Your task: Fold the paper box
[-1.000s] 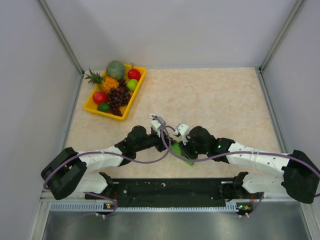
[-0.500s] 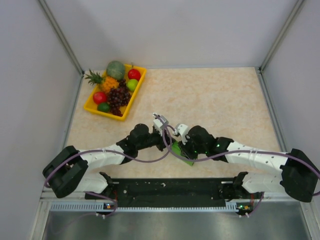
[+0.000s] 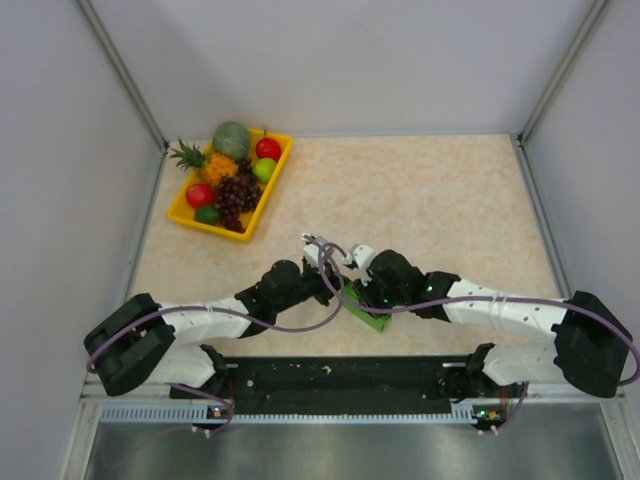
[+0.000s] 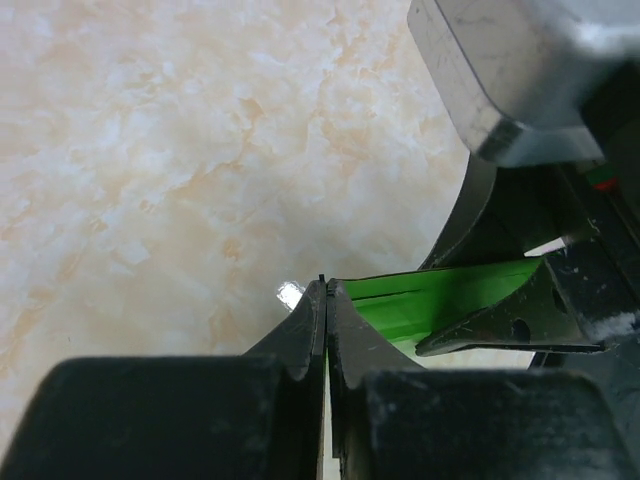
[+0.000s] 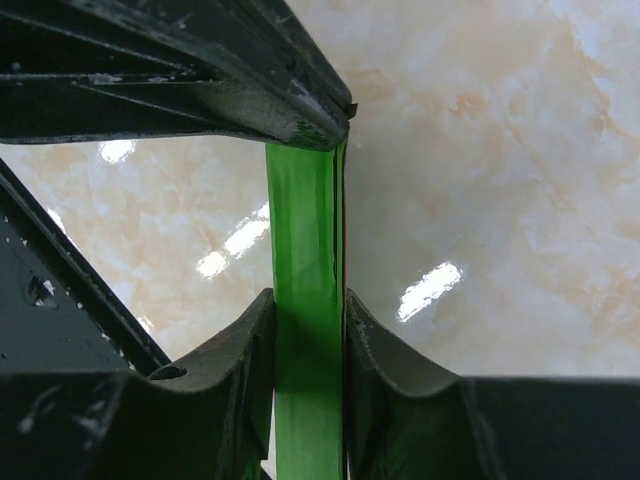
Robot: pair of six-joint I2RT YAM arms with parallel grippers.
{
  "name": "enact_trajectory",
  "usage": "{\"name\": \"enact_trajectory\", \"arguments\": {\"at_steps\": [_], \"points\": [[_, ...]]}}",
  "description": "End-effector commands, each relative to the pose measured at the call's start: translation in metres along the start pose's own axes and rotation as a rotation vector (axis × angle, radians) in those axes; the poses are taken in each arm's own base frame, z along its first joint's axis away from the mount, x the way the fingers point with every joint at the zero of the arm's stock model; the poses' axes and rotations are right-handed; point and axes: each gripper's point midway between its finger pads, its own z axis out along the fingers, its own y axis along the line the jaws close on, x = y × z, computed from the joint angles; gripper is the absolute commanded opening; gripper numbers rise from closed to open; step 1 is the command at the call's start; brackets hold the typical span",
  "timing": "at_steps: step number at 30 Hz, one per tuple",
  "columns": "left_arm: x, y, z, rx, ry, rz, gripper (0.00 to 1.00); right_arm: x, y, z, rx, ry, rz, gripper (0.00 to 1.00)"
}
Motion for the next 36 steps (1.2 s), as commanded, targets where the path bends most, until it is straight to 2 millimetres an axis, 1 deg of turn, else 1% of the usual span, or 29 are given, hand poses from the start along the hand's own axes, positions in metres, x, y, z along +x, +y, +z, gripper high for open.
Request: {"name": "enact_trajectory", "arguments": {"at_steps": [1, 3, 4, 8, 11, 12, 17, 22, 23, 25, 26, 31, 33, 34, 36], "points": [[-0.016, -0.025, -0.008, 0.068, -0.138, -0.005, 0.0, -0.023, 0.005, 0.003, 0.007, -0.071, 0.047, 0.27], [-0.015, -0.025, -0.011, 0.06, -0.177, 0.009, 0.0, -0.022, 0.006, 0.004, 0.002, -0.073, 0.054, 0.27], [-0.011, -0.024, -0.01, 0.058, -0.171, 0.021, 0.0, -0.023, 0.008, 0.004, -0.004, -0.079, 0.052, 0.27], [-0.012, -0.026, -0.005, 0.068, -0.182, 0.027, 0.0, -0.022, 0.013, 0.003, -0.028, -0.083, 0.047, 0.27], [-0.007, -0.029, -0.005, 0.075, -0.181, 0.032, 0.0, -0.024, 0.013, 0.001, -0.033, -0.091, 0.046, 0.27], [-0.009, -0.025, -0.005, 0.052, -0.199, 0.033, 0.0, -0.025, 0.014, 0.0, -0.035, -0.095, 0.046, 0.27], [-0.004, -0.019, -0.011, 0.033, -0.217, 0.069, 0.0, -0.027, 0.016, -0.002, -0.047, -0.105, 0.039, 0.27], [0.005, -0.016, -0.013, 0.025, -0.218, 0.079, 0.0, -0.029, 0.017, -0.002, -0.054, -0.11, 0.037, 0.27], [0.004, -0.017, -0.013, 0.03, -0.229, 0.079, 0.0, -0.029, 0.017, -0.002, -0.056, -0.114, 0.038, 0.27], [0.009, -0.015, -0.013, 0.026, -0.222, 0.082, 0.0, -0.03, 0.018, -0.002, -0.059, -0.114, 0.037, 0.27], [0.007, -0.016, -0.013, 0.029, -0.236, 0.083, 0.0, -0.031, 0.018, -0.002, -0.061, -0.116, 0.039, 0.27], [0.015, -0.015, -0.011, 0.017, -0.22, 0.07, 0.0, -0.027, 0.018, -0.002, -0.057, -0.109, 0.04, 0.27], [0.015, -0.013, -0.014, 0.005, -0.239, 0.063, 0.0, -0.028, 0.018, -0.003, -0.058, -0.115, 0.042, 0.27], [0.021, -0.009, -0.016, -0.007, -0.232, 0.059, 0.0, -0.028, 0.018, -0.003, -0.056, -0.114, 0.04, 0.27], [0.022, -0.004, -0.019, -0.029, -0.239, 0.048, 0.0, -0.029, 0.016, -0.004, -0.049, -0.12, 0.04, 0.27]]}}
